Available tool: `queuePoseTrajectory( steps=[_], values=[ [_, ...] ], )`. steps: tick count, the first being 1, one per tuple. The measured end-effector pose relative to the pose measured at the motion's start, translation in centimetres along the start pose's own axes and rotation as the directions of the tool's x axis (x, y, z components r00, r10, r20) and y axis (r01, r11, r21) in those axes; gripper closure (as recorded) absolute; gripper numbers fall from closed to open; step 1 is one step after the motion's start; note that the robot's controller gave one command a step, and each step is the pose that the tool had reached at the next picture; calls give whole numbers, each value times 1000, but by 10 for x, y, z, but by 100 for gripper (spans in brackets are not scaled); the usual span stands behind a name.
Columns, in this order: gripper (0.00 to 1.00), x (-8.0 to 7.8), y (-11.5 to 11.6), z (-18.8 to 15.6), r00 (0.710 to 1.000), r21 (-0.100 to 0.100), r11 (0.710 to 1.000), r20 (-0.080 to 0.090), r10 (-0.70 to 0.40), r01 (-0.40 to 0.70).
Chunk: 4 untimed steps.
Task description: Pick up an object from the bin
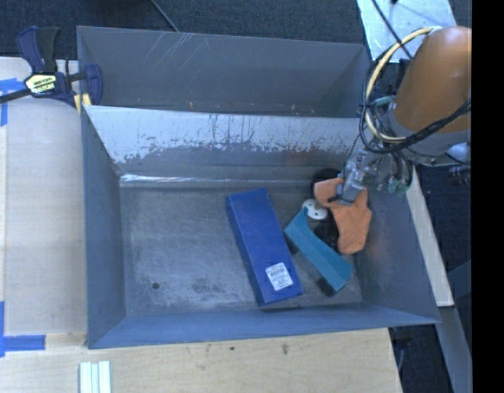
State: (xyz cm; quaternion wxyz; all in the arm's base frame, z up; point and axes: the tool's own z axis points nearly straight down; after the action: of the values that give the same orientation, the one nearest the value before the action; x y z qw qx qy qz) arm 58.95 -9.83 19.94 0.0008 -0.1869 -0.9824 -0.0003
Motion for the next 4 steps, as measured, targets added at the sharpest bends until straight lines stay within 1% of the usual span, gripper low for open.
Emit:
queuePoseTrajectory(
  steps=[1, 2, 3, 4],
  values=[
    [0, 16, 1, 85, 999, 2, 999, -4, 46, -46],
    [100, 13, 2, 80, 999, 0, 999, 5, 44, -44],
    [100, 13, 2, 80, 999, 0, 999, 5, 44, -44],
    [100, 43, 3, 28, 999, 2, 999, -2, 32, -32]
  ],
)
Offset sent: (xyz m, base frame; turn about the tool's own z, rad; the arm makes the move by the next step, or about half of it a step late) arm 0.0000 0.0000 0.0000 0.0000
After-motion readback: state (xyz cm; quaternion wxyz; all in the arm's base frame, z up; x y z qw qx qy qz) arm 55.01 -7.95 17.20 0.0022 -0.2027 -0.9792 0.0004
